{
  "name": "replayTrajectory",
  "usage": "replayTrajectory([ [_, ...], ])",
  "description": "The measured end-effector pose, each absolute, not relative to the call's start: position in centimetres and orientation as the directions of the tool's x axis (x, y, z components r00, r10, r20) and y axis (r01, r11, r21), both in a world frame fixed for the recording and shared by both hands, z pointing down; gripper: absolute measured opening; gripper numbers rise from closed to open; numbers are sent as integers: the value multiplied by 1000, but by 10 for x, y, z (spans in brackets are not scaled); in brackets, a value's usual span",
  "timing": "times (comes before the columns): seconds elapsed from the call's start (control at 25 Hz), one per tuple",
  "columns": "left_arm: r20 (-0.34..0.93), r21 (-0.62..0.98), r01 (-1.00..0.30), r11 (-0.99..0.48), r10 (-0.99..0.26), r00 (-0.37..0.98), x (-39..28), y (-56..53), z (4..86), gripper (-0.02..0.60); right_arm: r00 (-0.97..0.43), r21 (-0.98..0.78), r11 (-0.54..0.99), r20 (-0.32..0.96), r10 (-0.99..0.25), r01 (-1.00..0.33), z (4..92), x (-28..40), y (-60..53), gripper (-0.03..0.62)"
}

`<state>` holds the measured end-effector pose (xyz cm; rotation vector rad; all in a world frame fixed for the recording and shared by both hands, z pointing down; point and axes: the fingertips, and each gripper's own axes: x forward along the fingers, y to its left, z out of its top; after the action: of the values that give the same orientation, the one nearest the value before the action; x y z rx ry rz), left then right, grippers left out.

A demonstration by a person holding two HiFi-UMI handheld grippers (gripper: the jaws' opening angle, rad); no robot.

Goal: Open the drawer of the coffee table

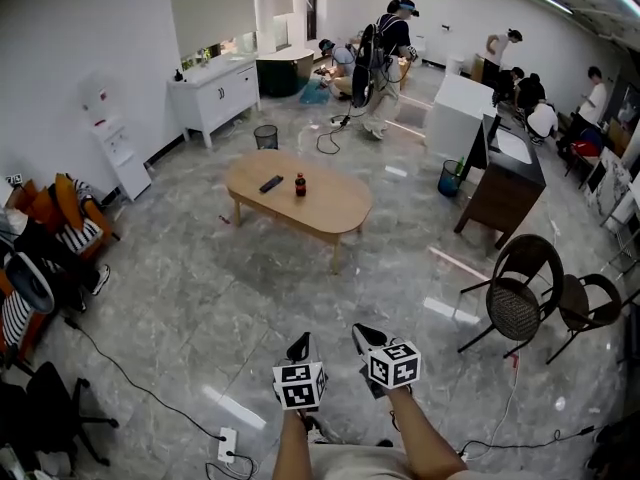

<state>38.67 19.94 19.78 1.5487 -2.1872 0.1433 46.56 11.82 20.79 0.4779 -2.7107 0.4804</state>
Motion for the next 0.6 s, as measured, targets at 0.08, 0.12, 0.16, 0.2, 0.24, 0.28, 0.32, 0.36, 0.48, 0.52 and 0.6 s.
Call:
replayTrajectory([
  [0.08,415,167,-921,351,-873,-257,369,200,198,11,-880,-260,881,383,-282,-396,207,450,117,15],
  [0.12,413,165,-924,345,-875,-252,361,201,198,11,-878,-257,879,381,-290,-402,208,442,117,15],
  [0.16,413,164,-926,339,-876,-248,353,202,199,11,-879,-264,876,375,-293,-404,209,435,118,15],
  [0.2,413,165,-928,334,-878,-243,345,204,200,11,-885,-284,871,364,-289,-401,209,428,121,15],
  [0.24,414,166,-929,330,-878,-238,339,207,201,11,-895,-318,862,346,-281,-394,209,423,125,15],
  [0.28,416,168,-930,327,-879,-234,333,211,203,11,-906,-358,851,323,-274,-385,208,419,128,15],
  [0.32,417,170,-930,325,-879,-231,328,215,204,11,-913,-392,838,303,-274,-381,207,417,129,15],
  [0.36,419,173,-930,325,-879,-229,323,218,206,11,-913,-409,827,294,-281,-386,208,417,128,15],
  [0.48,430,184,-925,332,-874,-228,311,224,214,11,-893,-400,808,314,-322,-432,212,421,116,15],
  [0.52,435,188,-923,335,-871,-227,308,226,217,11,-886,-399,801,320,-334,-446,213,422,113,15],
  [0.6,439,196,-920,338,-869,-226,302,228,221,11,-876,-403,786,326,-354,-468,216,423,107,15],
])
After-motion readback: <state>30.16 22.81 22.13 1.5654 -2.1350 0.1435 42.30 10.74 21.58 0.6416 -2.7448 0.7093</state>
